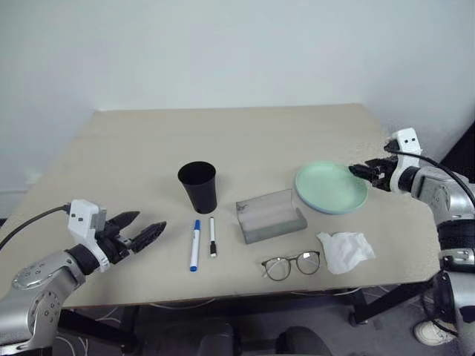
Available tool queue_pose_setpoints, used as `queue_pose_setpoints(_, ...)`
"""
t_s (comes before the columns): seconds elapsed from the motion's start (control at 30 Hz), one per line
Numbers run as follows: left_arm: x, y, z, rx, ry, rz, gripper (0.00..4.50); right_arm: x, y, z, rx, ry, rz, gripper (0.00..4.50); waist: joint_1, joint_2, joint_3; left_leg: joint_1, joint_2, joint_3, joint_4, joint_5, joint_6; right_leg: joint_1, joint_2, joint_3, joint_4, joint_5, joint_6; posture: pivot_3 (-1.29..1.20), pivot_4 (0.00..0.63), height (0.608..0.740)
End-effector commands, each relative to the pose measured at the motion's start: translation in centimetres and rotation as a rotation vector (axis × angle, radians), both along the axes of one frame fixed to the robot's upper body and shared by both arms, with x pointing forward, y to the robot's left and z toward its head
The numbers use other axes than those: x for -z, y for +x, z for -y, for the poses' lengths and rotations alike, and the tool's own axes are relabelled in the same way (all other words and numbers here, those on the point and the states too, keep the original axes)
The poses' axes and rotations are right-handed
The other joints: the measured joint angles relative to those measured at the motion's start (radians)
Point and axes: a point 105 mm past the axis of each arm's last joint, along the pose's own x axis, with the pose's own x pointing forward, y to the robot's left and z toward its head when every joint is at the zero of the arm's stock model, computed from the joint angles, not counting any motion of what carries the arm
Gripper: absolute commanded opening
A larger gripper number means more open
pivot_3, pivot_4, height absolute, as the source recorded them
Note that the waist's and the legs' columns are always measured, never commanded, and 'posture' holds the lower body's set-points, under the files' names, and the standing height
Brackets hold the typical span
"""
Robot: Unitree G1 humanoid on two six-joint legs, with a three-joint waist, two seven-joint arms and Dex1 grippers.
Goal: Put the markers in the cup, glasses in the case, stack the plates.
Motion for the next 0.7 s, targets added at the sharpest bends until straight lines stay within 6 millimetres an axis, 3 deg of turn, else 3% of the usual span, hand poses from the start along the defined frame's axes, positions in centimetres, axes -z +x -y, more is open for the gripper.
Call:
queue_pose_setpoints(0.03,-1.9,-0.1,1.2,0.074,0.036,0.064,4.50,-2.3,-2.1,-1.5,-0.231,-0.024,0.043,3.10,0.000,0.000,0.000,0.000,0.000,0.000,0.000,0.000,0.000,0.000,0.000,0.000,0.000,0.000,0.000,0.00,0.000,0.740)
queue_pose_setpoints(0.33,-2.5,-0.8,2.1,0.172,0.086,0.081,4.50,-0.6,-6.3,-0.9,-0.493,-0.110,-0.119,3.10,0.000,0.000,0.000,0.002,0.000,0.000,0.000,0.000,0.000,-0.002,-0.003,0.000,0.000,-0.001,-0.003,0.00,0.000,0.740)
queue_pose_setpoints(0.57,-2.6,-1.4,2.9,0.216,0.083,0.095,4.50,2.4,-8.2,0.0,-0.541,-0.188,-0.245,3.10,0.000,-0.001,0.000,0.002,-0.001,0.000,-0.003,0.000,0.000,-0.003,-0.008,-0.002,-0.002,-0.002,-0.004,0.00,0.000,0.740)
queue_pose_setpoints(0.7,-2.4,-1.5,3.1,0.225,0.083,0.088,4.50,4.2,-8.5,0.2,-0.522,-0.226,-0.275,3.10,0.000,-0.001,0.000,0.002,-0.001,0.001,-0.003,0.000,0.000,-0.003,-0.017,-0.013,-0.002,-0.001,-0.004,0.00,0.000,0.740)
